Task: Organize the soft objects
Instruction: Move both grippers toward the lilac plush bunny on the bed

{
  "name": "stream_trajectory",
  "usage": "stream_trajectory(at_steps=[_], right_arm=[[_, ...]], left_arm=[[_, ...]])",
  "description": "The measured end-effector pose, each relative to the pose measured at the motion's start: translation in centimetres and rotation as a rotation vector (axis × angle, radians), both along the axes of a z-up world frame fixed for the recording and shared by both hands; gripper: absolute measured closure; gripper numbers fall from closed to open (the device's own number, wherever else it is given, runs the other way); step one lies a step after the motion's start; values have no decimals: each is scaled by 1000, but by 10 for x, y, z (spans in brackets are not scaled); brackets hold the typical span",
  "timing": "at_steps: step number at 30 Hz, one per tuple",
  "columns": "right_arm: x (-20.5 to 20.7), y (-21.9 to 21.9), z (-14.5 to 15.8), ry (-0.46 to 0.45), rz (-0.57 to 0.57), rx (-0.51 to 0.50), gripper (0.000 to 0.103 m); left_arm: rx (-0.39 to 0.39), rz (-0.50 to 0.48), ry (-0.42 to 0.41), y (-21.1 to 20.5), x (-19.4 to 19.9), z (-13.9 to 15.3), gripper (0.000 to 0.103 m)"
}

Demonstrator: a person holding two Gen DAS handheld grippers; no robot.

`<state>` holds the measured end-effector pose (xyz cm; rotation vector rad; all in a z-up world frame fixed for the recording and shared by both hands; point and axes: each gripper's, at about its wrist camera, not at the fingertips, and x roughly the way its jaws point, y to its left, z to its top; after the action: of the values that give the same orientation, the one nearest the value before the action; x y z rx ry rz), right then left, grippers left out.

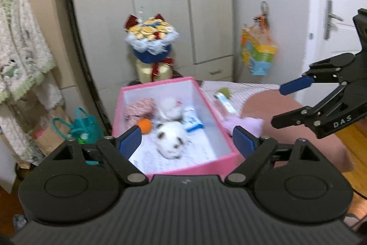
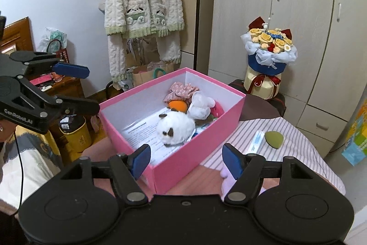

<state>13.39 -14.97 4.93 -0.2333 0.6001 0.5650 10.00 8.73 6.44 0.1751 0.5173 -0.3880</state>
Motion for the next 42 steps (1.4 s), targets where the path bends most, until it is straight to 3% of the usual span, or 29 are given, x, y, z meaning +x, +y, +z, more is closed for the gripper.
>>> stream_trajectory(at_steps=[3, 7, 17, 22, 25, 31, 34, 36, 38, 40, 42], right_arm=[[-16, -8, 1, -14, 0, -11, 19], [-36, -17, -1, -25, -3, -30, 19], [-58, -51, -23, -27, -3, -16, 13], [-52, -70, -40, -51, -19, 10, 13], [-47, -74, -55, -110, -46, -41, 13], [-28, -79, -81, -96, 12, -44, 13], [-19, -78, -90, -88, 51, -56, 13], [-8, -77, -96, -81, 62, -67, 13], [2, -73, -104, -109, 22, -131, 13], [8, -73, -112, -139, 41, -151, 13], [18, -75, -120, -111, 67, -134, 13]], left_arm=[[-40, -47, 33, -5, -10, 3, 13], [-59, -83, 38, -16, -21, 3, 5], [-68, -169, 125, -66, -18, -17, 0], [-66, -180, 198, -94, -4, -34, 0], [-105, -180, 222, -103, 7, -44, 0], [-177, -170, 252, -122, 34, -64, 2], [-174, -163, 261, -133, 46, -76, 4], [-131, -183, 265, -146, 51, -85, 9], [-116, -190, 276, -154, 58, -91, 9], [-127, -165, 269, -159, 66, -98, 9], [-126, -132, 255, -164, 74, -105, 10]])
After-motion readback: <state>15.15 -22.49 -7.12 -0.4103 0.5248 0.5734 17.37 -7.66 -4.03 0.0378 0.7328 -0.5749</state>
